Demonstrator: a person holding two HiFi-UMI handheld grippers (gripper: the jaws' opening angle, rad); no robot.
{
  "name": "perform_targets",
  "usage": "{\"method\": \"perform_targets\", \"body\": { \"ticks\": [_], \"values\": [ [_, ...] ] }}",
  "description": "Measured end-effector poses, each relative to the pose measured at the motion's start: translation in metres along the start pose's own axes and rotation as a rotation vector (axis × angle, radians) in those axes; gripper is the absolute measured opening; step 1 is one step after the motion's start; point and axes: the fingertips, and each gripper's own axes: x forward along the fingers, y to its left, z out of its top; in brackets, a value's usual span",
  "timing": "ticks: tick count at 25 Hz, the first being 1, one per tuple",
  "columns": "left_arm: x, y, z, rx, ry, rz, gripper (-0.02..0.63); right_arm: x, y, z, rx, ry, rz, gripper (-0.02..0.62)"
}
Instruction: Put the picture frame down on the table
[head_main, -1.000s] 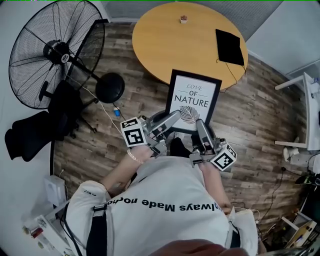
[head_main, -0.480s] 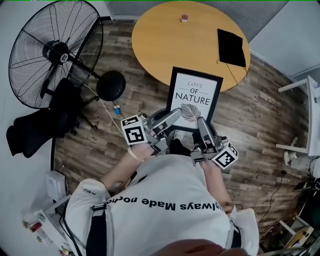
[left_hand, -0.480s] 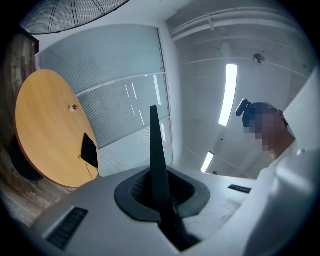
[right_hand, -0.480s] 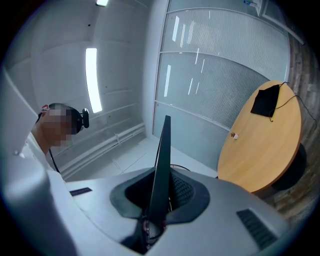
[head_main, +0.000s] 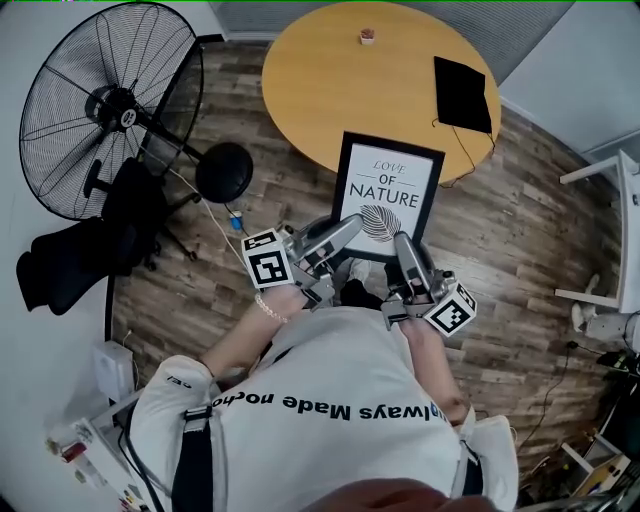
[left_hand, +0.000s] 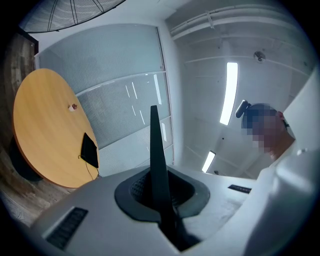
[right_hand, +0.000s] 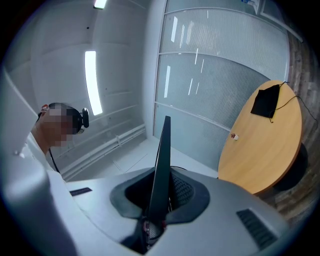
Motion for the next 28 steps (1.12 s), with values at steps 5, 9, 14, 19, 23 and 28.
{"method": "perform_targets", "body": {
  "ticks": [5, 9, 14, 19, 23, 28],
  "values": [
    [0.009, 0.004, 0.0, -0.002, -0.002, -0.001, 0.04, 0.0, -0.006, 0.008, 0.004, -0.008, 0.001, 0.069],
    [0.055, 0.03, 0.008, -0.014, 0.006, 0.026, 0.04, 0.006, -0.042, 0.046, 0.039, -0.01, -0.011, 0.069],
    [0.064, 0.043, 0.013, -0.028, 0.008, 0.045, 0.04, 0.014, -0.055, 0.054, 0.052, -0.001, -0.02, 0.069],
    [0.08, 0.059, 0.021, -0.036, 0.005, 0.056, 0.04, 0.023, -0.073, 0.067, 0.063, 0.007, -0.031, 0.067],
    [0.073, 0.054, 0.018, -0.032, -0.005, 0.048, 0.04, 0.02, -0.067, 0.062, 0.042, 0.015, -0.032, 0.067],
    [0.078, 0.056, 0.021, -0.027, -0.011, 0.042, 0.04, 0.023, -0.069, 0.067, 0.034, 0.016, -0.026, 0.068]
  ]
}}
